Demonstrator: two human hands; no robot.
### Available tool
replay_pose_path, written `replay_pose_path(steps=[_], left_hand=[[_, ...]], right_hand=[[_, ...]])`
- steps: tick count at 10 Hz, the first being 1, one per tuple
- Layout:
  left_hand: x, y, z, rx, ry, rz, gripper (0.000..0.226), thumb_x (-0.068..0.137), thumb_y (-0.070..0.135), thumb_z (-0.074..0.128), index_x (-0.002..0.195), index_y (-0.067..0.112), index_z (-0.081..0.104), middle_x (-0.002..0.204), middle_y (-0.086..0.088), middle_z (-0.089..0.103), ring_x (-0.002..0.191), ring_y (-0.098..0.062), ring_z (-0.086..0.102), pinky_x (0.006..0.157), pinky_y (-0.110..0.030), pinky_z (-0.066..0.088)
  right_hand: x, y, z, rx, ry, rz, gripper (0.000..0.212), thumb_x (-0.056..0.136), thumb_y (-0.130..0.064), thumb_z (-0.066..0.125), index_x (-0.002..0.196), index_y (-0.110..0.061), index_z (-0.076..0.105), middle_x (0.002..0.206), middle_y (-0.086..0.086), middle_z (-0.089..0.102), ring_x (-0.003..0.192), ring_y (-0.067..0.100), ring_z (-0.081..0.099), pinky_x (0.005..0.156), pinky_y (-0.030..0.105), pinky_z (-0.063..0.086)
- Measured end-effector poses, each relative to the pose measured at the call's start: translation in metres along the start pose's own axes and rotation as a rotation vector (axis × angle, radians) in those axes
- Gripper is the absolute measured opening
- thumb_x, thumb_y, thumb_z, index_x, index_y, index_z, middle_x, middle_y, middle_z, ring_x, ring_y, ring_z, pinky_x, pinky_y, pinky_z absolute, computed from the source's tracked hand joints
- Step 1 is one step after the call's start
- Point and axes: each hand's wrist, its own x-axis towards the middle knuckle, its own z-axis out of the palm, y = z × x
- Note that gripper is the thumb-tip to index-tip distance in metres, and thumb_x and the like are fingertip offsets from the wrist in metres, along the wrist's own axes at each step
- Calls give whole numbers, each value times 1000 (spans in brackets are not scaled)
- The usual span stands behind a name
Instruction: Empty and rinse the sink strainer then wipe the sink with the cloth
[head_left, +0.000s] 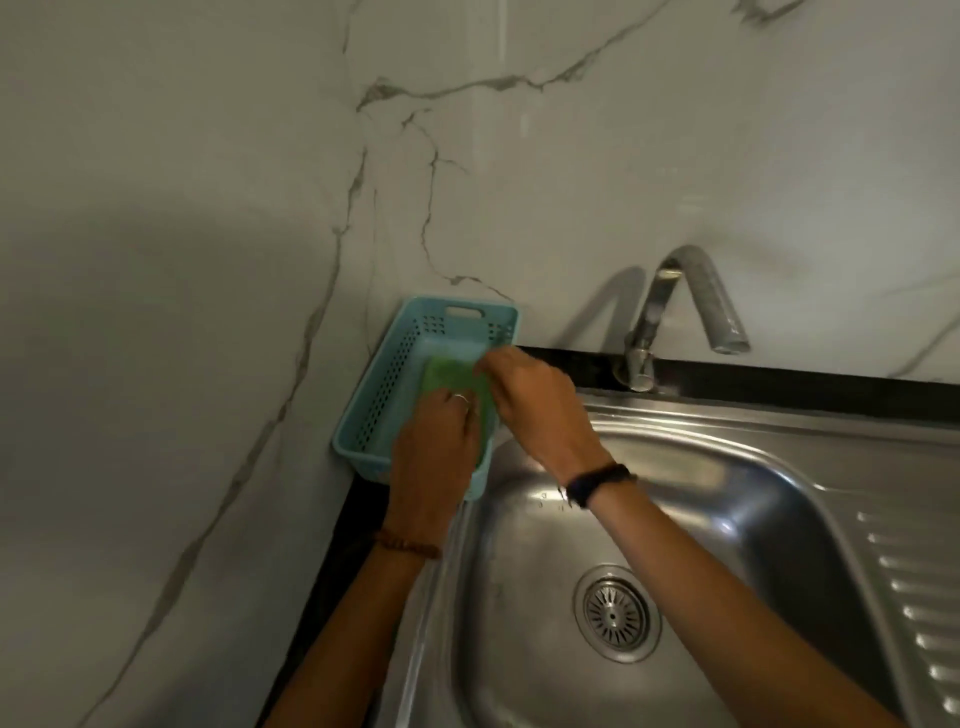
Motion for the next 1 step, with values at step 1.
replay_pose_path(steps=[1], left_hand=[[-56,28,7,-77,-14,113,13,89,15,53,90,6,63,95,-13,65,88,-28,61,72,-35,47]], right_hand=[[-85,-11,-12,44,81,108,20,83,-8,54,100,-13,62,96,6,67,82,26,65,63,32,49]])
